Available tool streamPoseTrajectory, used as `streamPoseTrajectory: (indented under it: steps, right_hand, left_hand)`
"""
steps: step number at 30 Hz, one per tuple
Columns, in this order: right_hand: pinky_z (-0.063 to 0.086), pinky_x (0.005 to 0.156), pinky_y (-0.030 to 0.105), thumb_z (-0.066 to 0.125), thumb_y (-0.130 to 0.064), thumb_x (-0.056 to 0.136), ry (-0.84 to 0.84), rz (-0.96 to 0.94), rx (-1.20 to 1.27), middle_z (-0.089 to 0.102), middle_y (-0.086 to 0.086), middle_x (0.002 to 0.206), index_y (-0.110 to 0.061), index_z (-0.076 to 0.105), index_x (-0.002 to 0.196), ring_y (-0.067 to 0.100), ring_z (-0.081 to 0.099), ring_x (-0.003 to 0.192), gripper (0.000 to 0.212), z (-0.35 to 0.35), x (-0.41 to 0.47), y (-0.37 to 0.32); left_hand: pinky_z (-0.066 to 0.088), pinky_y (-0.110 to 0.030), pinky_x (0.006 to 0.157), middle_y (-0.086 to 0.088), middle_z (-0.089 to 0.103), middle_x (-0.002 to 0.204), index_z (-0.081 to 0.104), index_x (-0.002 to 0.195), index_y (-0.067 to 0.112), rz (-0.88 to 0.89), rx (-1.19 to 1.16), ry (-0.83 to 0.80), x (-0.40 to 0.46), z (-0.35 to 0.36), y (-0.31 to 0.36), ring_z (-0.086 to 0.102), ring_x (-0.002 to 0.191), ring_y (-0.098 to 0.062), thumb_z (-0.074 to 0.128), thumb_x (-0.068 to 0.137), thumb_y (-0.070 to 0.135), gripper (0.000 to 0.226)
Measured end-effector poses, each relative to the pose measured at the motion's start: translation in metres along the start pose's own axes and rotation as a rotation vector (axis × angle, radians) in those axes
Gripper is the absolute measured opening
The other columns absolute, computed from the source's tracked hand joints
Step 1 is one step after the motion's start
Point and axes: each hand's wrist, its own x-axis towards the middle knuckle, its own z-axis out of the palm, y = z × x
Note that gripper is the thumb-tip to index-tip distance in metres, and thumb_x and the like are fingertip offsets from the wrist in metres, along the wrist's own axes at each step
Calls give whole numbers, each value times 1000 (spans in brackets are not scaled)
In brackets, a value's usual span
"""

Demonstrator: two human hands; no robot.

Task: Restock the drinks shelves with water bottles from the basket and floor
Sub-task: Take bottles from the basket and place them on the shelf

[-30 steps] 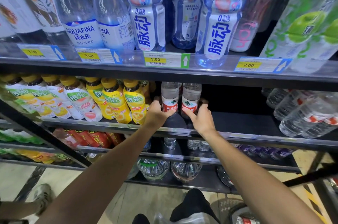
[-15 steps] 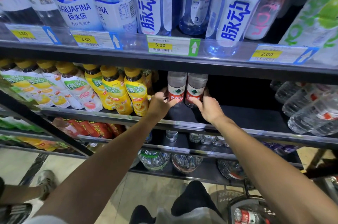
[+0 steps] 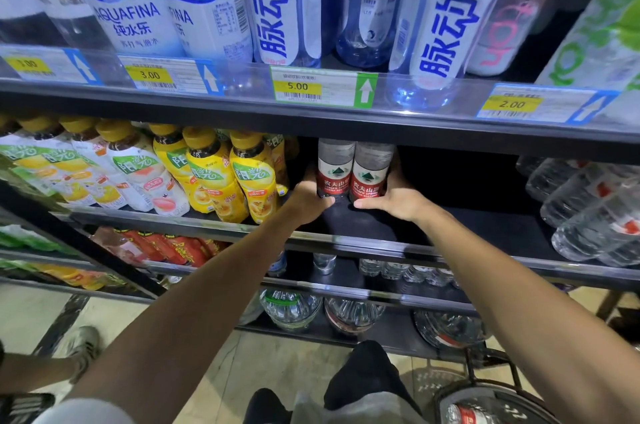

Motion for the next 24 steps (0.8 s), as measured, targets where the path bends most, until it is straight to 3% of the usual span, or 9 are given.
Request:
streamPoseTrajectory:
  steps: [3,5,9,12,15,17,19,21,24]
  right_hand:
    - [30,102,-1,87,-2,75,-51,-53,1,28,-16,155,-24,6,154,1,33,139,115,1,9,6]
    - [32,96,-4,84,2,77,-61,-79,6,31,-31,138,-36,9,148,-14,40,127,110,1,12,11]
    - [33,90,-7,78,9,79,-103,-119,53,35,-31,132,-50,29,127,-37,42,110,91,2,18,15]
    - [37,105,12,77,7,81,-110,-85,96,43,-33,127,-50,41,119,-27,49,113,78,5,24,17]
    - [31,118,35,81,4,80,-64,-61,97,40,-23,137,-55,31,124,1,43,133,88,8,25,9]
    - [28,122,39,84,-1,78,-43,-36,95,34,-12,148,-48,19,142,11,36,140,103,9,21,2]
    - [30,120,35,90,-13,75,48,3,34,34,-2,158,-26,10,158,16,37,144,116,9,14,-3]
    - [38,108,28,93,-33,70,199,70,-99,47,6,153,-16,23,154,22,49,137,111,11,3,-5]
    - [51,98,36,87,-52,73,276,97,-274,66,13,133,-6,53,133,31,63,121,83,18,-7,-3]
  left_hand:
    - [38,-23,105,-19,50,148,32,150,0,-14,55,-55,5,0,-3,49,136,-32,66,90,-1,69]
    - [35,-24,109,-18,47,150,30,151,1,-11,51,-79,7,0,-4,45,140,-30,65,90,-4,71]
    - [31,-27,111,-14,47,152,32,153,7,-45,56,-104,15,-2,-3,44,142,-27,68,89,-2,74]
    - [32,-30,114,-15,47,153,34,152,6,-55,38,-98,19,-4,-1,43,143,-28,67,88,-4,73]
    - [30,-26,107,-14,45,154,32,152,8,-58,25,-82,20,-5,2,42,144,-28,67,89,-3,73]
    - [30,-28,110,-13,44,156,30,154,7,-58,10,-64,18,-5,4,41,144,-28,68,89,0,76]
    - [32,-27,110,-13,47,153,35,152,7,-35,2,2,12,-3,4,44,142,-28,73,88,4,74]
    - [38,-27,108,-14,55,147,45,145,4,-8,11,115,6,1,2,51,136,-28,78,85,9,69]
    - [47,-38,108,-15,63,137,52,136,2,-17,6,209,2,4,-2,60,126,-29,82,81,12,63]
